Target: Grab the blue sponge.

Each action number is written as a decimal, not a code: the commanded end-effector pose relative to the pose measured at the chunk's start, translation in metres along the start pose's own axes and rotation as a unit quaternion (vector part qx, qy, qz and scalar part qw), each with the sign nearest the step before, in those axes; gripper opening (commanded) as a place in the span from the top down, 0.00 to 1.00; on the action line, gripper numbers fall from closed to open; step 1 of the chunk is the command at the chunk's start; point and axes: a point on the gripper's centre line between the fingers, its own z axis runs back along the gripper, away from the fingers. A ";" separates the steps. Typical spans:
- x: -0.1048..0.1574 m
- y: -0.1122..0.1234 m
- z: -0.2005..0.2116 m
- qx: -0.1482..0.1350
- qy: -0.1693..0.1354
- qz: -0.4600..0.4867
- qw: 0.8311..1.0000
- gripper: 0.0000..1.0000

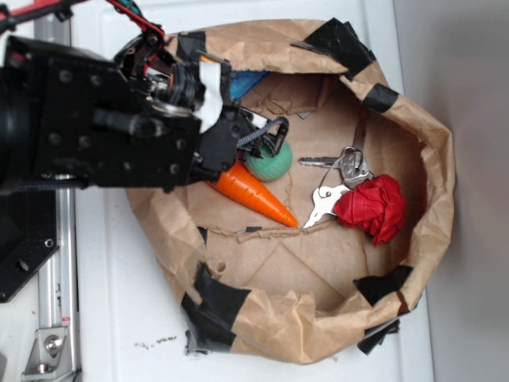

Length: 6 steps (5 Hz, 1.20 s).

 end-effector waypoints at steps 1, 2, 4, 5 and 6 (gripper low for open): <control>0.012 -0.002 -0.012 0.011 -0.001 0.050 0.999 0.00; 0.020 0.006 -0.009 0.007 -0.007 0.045 0.999 0.00; 0.028 0.033 -0.011 0.005 -0.020 0.015 1.000 0.00; 0.040 0.025 -0.030 0.011 0.001 -0.017 1.000 0.00; 0.046 0.025 -0.035 0.005 0.036 -0.024 0.999 0.00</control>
